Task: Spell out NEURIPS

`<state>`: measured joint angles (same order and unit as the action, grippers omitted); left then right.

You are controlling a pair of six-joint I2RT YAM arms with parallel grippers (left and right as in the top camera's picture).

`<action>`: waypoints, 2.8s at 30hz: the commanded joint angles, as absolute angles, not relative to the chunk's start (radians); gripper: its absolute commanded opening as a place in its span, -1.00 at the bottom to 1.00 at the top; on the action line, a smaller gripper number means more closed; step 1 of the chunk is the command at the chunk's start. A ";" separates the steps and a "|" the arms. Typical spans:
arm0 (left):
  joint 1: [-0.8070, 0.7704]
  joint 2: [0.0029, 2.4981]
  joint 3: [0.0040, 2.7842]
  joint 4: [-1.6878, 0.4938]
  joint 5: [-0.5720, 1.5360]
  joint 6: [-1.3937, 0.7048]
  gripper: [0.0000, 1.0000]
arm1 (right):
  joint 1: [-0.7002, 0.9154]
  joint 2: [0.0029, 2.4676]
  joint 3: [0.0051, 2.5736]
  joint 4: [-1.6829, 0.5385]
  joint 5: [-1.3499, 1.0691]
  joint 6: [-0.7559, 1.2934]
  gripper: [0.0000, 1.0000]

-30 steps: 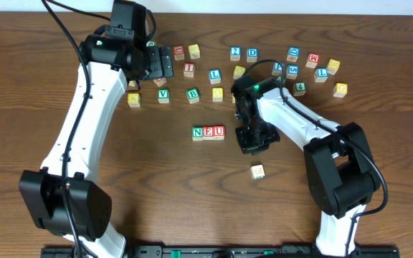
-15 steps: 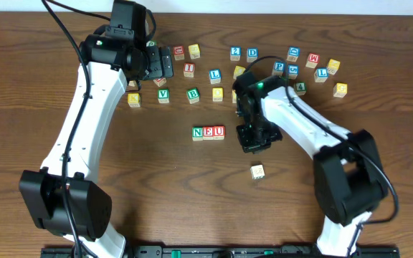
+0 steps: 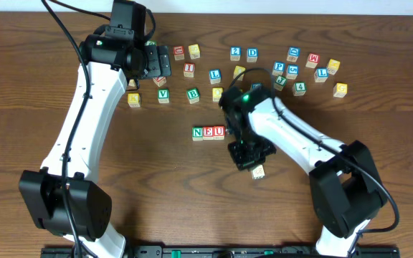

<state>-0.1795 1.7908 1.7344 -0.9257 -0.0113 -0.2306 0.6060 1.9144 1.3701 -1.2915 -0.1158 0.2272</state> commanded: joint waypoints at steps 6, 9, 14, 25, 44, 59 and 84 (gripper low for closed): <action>-0.150 1.795 1.751 -0.925 -0.046 -0.214 0.96 | 0.602 1.714 1.123 -1.097 -0.048 0.336 -0.98; -0.142 1.795 1.751 -0.925 -0.046 -0.214 0.96 | 0.602 1.670 1.073 -1.060 -0.047 0.337 -0.98; -0.141 1.795 1.751 -0.925 -0.046 -0.214 0.96 | 0.604 1.668 1.033 -1.047 -0.064 0.336 -0.98; -0.141 1.795 1.751 -0.925 -0.046 -0.214 0.96 | 0.603 1.670 0.942 -0.981 -0.089 0.343 -0.98; -0.141 1.795 1.751 -0.926 -0.045 -0.215 0.96 | 0.493 1.688 0.926 -0.782 -0.009 0.331 -0.98; -0.141 1.795 1.751 -0.926 -0.045 -0.215 0.95 | 0.464 1.688 0.931 -0.751 -0.037 0.245 -0.98; -0.141 1.795 1.751 -0.926 -0.045 -0.215 0.96 | 0.532 1.688 0.937 -0.632 -0.025 0.115 -0.98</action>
